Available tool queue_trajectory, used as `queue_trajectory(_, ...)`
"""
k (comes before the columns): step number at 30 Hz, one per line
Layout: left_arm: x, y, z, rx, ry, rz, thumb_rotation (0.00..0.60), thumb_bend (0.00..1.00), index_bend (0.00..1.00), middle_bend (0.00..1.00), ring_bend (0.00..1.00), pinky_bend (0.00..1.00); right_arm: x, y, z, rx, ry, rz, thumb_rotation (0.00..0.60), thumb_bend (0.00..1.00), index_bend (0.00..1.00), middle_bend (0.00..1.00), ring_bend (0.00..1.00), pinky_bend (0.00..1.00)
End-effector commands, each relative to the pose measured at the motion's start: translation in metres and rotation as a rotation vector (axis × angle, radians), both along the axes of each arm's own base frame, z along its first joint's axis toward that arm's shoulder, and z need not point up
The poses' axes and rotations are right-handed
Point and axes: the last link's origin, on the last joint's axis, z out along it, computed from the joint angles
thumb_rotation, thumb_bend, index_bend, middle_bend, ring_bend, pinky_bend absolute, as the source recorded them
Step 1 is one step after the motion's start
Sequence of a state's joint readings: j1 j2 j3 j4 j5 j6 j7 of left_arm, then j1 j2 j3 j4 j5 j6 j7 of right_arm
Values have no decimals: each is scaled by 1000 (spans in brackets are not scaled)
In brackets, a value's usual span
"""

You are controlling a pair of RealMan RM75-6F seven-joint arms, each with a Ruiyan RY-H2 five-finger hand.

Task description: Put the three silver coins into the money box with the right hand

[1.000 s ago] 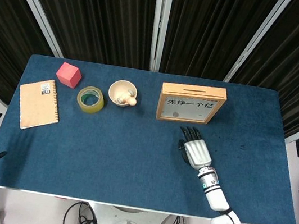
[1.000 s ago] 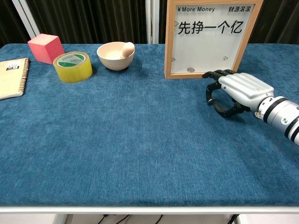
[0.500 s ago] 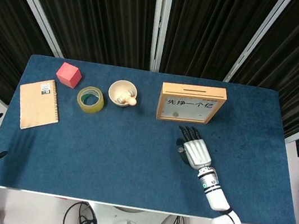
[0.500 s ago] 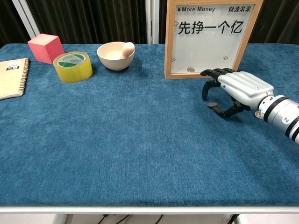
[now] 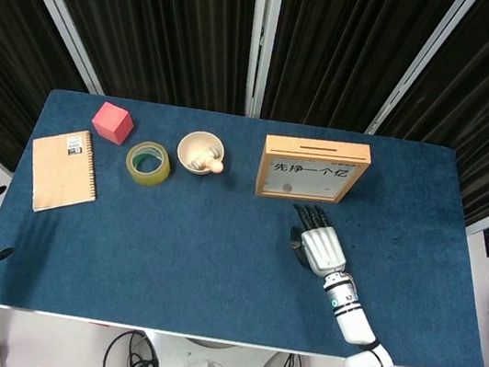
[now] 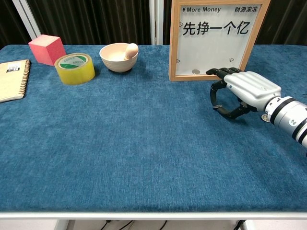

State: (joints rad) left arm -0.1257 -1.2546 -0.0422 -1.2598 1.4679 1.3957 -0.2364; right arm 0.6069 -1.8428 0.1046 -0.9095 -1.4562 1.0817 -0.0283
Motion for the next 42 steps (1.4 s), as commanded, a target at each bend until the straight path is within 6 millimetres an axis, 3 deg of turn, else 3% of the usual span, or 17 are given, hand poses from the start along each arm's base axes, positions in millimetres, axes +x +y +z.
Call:
queue_trajectory(1,0,0,0,0,0,1,600,41,42,40,0,0,0,0,0,-1,0,1,600,364,516,60,0,0)
queue_trajectory(7,-1,-1,0,-3,-1,1,600,41,42,39,0,0,0,-1,0,-6,1,3,600,378,524,66,0,0)
queue_trajectory(12,-1,0,0,-3,-1,2,600,41,42,40,0,0,1,-2,1,-9,-6,1,600,476,563,75,0,0)
queue_trajectory(23,0,-3,1,4,-2,-1,600,40,42,40,0,0,6,1,11,-33,-49,20,600,492,650,77,0,0)
queue_trajectory(28,5,-8,2,10,2,-11,600,41,42,40,0,0,19,10,34,-75,-104,87,600,490,659,77,0,0)
queue_trajectory(35,16,-16,4,27,8,-35,600,41,42,40,0,0,49,24,94,-207,-175,220,600,483,681,77,0,0)
queue_trajectory(38,20,-18,5,31,10,-44,600,41,42,40,0,0,67,17,121,-299,-168,285,600,483,687,78,0,0)
queue_trajectory(42,25,-20,5,31,9,-53,600,41,42,40,0,0,88,-4,143,-393,-135,317,600,482,694,77,0,0)
